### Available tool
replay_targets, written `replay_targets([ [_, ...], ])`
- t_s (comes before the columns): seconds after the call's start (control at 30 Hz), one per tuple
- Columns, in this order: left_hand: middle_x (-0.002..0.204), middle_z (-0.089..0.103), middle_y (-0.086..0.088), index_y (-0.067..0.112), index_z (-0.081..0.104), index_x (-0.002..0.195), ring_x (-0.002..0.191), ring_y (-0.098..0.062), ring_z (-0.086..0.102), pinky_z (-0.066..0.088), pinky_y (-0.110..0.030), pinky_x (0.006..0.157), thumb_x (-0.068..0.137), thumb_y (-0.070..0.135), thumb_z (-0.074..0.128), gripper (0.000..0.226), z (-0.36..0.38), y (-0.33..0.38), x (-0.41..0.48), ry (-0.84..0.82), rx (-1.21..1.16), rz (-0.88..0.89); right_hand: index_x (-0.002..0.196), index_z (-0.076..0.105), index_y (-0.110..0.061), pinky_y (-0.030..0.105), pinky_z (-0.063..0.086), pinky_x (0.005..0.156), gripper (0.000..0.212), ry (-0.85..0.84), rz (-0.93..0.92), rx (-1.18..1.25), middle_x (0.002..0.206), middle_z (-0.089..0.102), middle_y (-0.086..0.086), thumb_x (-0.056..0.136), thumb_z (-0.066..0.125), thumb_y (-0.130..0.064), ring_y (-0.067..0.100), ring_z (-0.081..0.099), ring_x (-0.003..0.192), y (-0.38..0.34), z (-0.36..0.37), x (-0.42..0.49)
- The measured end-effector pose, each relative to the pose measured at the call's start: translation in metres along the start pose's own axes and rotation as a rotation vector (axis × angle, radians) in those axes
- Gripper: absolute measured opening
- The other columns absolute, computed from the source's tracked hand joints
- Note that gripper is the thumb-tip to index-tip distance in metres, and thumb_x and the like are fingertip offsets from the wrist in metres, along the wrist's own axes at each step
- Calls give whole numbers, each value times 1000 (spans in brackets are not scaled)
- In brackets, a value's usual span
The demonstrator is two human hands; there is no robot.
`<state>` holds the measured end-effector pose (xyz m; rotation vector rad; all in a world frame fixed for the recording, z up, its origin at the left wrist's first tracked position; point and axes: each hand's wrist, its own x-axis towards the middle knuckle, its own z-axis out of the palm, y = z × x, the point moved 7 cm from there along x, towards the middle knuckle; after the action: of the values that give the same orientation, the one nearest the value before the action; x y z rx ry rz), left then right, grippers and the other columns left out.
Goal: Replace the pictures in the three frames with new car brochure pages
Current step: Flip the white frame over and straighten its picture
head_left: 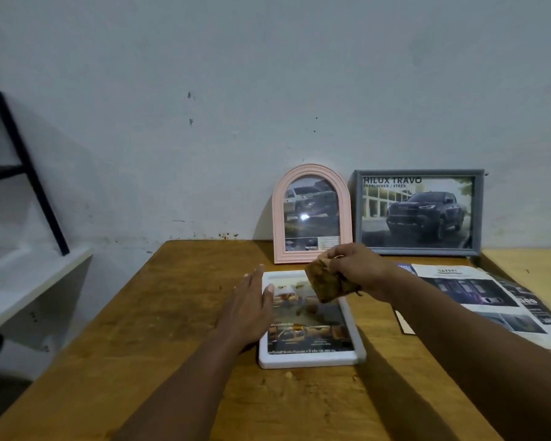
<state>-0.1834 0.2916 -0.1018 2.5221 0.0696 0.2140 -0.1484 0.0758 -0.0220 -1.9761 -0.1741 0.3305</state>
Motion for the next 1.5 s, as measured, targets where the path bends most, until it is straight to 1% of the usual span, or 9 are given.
replay_targets([
  [0.2,165,32,0,35,1,163,146,-24,39,43,-45,113,109,41,32,62,6,-6,-2,30,-16,-10,107,67,-20,29,57,76,22,53,-425,-431,101,67,-1,92,60,-6,16,64,91,-48,62,49],
  [0.43,149,53,-5,41,-18,158,126,-25,57,51,-48,101,109,42,27,67,8,-8,-1,76,53,36,114,69,-25,36,55,83,29,-68,-527,-865,108,72,-1,87,64,-16,19,65,93,-3,112,58],
  [0.57,163,36,-4,34,-12,162,151,-28,31,34,-43,117,110,36,29,66,8,1,1,24,120,61,118,70,-25,36,55,87,32,-121,-516,-947,110,72,-2,86,67,-19,18,65,98,-4,109,62],
  [0.7,166,31,-4,34,-16,161,154,-29,25,32,-47,118,110,41,27,67,14,1,4,-72,189,59,120,69,-26,36,55,86,32,-171,-526,-1035,109,70,0,88,67,-19,19,65,98,-6,108,62],
  [1.0,163,35,-8,22,5,163,151,-31,30,35,-48,115,110,44,26,62,11,2,2,-78,198,42,119,66,-22,31,52,84,32,-64,-359,-1165,115,66,2,88,68,-28,19,60,100,19,44,47],
  [1.17,161,39,-7,23,9,163,149,-31,34,38,-52,116,109,47,25,61,11,-2,3,-53,181,27,116,62,-11,36,47,89,35,135,-267,-1128,113,65,10,88,67,-32,25,57,104,20,65,30],
  [1.3,165,31,-5,22,10,163,153,-32,25,27,-49,121,109,45,22,60,12,-1,3,-61,151,13,104,66,-10,38,43,93,21,281,-254,-985,105,68,10,89,61,-24,28,57,100,17,87,23],
  [1.37,167,27,-5,23,15,163,154,-30,23,24,-46,121,110,43,22,58,10,-1,3,-62,108,-5,102,70,-13,39,45,91,19,236,-320,-878,101,68,6,87,65,-21,27,54,100,13,101,22],
  [1.5,158,42,-10,22,17,162,143,-29,41,36,-41,110,112,38,25,53,-2,5,5,-31,34,-51,106,75,-23,38,49,85,25,42,-435,-761,100,69,1,85,68,-13,21,49,102,16,118,22],
])
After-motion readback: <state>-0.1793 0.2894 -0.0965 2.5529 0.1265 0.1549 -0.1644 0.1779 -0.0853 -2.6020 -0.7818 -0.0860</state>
